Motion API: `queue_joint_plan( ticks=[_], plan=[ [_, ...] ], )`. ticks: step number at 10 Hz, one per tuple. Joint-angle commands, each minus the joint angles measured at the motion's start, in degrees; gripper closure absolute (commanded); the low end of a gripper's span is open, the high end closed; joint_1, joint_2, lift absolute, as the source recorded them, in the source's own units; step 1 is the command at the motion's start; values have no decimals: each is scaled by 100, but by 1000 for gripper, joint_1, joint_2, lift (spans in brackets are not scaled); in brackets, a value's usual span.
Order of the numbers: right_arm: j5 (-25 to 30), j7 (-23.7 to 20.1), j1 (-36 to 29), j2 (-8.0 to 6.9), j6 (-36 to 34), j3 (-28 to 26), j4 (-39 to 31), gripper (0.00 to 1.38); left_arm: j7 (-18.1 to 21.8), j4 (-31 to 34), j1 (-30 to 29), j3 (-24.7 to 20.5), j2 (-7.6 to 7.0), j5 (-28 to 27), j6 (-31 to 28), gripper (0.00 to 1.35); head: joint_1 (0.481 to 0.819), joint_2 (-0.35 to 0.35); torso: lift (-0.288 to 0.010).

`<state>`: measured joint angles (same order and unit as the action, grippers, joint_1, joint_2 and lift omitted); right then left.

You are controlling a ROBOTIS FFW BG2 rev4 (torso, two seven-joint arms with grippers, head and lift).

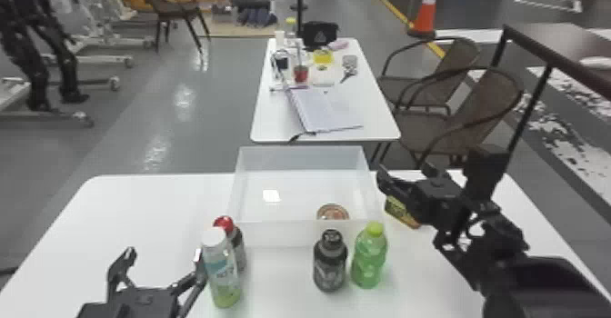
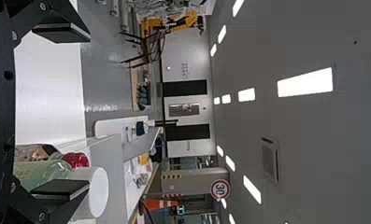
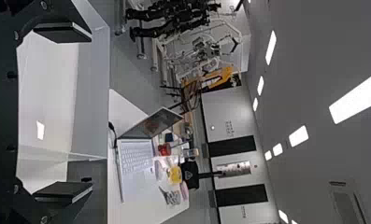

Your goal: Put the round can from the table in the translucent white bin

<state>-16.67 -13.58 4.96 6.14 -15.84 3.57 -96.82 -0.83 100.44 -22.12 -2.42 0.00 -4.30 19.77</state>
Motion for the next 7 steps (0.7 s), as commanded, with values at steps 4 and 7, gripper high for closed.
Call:
queue_joint_plan(
  ticks=[4, 7],
  plan=[
    [-425, 698, -1981, -60, 1751, -102, -381, 168, 4, -7, -12, -13, 15, -18, 62, 190, 549, 0, -100],
    [-47, 988, -2491, -78, 1891, -102, -715, 168, 39, 2, -12, -22, 15, -53, 27, 190, 549, 0, -100]
  ],
)
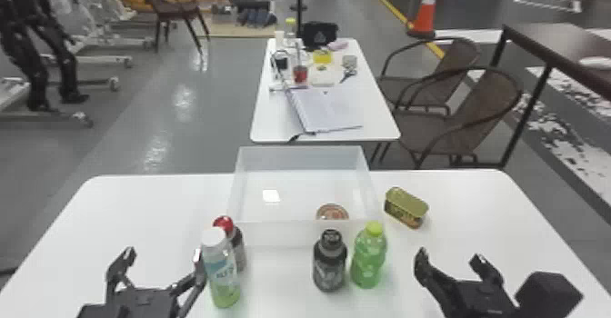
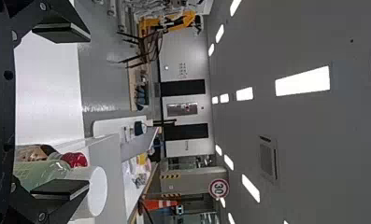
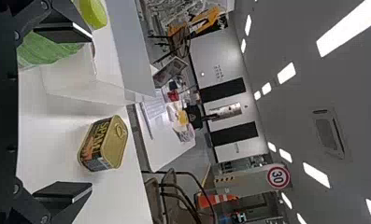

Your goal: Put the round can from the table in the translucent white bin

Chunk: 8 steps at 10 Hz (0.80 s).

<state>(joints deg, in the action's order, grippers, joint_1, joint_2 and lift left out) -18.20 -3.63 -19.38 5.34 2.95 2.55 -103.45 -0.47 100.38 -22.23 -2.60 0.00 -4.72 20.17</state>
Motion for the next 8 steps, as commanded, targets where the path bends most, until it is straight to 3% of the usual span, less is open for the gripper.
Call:
queue_joint_plan(
  ticks=[1, 3, 5, 8],
  plan=[
    [124, -32, -154, 55, -66, 0, -175, 168, 65, -1, 9, -22, 15, -64, -75, 190, 549, 0, -100],
    [238, -41, -312, 187, -233, 9, -369, 168, 83, 8, 17, -13, 15, -99, -75, 190, 549, 0, -100],
    [519, -41, -260, 55, -145, 9, -369, 168, 100, 8, 35, -22, 15, -125, -57, 190, 549, 0, -100],
    [625, -41, -242, 29, -31, 9, -342, 168, 100, 8, 35, -22, 15, -125, -66, 190, 549, 0, -100]
  ],
)
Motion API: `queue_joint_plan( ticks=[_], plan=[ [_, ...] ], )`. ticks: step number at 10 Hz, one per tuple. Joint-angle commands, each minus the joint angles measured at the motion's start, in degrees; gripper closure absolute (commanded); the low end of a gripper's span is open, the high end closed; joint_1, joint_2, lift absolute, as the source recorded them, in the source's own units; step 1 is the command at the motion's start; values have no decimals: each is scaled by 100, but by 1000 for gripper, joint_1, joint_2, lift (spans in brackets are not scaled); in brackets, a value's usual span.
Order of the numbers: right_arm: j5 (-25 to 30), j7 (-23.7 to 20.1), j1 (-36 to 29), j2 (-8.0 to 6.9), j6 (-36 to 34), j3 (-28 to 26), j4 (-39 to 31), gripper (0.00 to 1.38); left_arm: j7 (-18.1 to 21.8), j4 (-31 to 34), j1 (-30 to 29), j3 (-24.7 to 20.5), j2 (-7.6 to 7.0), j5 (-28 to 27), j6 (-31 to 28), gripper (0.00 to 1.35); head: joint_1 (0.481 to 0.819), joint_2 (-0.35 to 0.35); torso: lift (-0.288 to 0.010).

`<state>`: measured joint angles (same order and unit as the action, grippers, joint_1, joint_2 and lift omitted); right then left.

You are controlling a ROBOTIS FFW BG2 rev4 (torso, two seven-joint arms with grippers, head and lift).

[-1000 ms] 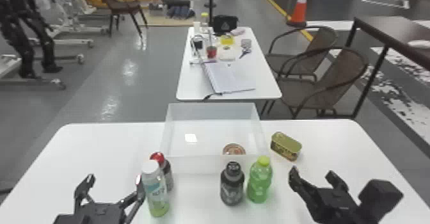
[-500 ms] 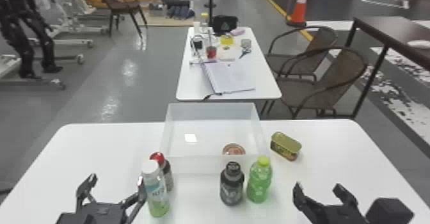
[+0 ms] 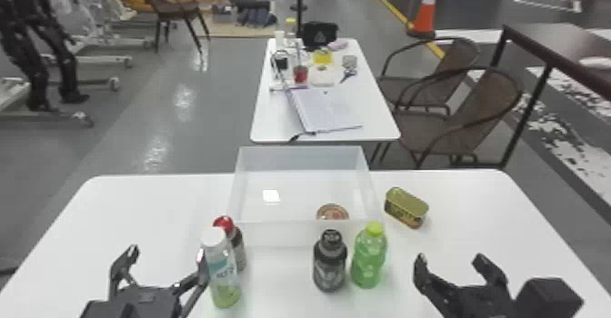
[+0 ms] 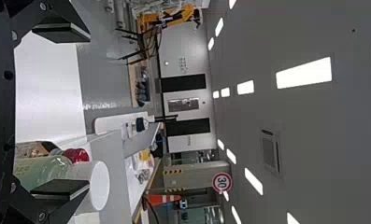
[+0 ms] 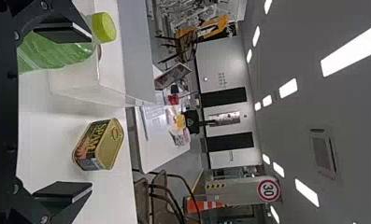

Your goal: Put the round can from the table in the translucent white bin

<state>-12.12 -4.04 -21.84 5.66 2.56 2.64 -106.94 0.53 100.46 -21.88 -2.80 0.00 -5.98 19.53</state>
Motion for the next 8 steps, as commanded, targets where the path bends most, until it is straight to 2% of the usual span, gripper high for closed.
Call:
queue_joint_plan(
  ticks=[1, 8],
  plan=[
    [26, 0, 5, -21, 25, 0, 6, 170, 0, 0, -9, -1, 15, 0, 7, 190, 549, 0, -100],
    [210, 70, 5, -56, 7, 0, -38, 170, 44, 26, -9, -28, 15, -62, -28, 190, 549, 0, -100]
  ],
)
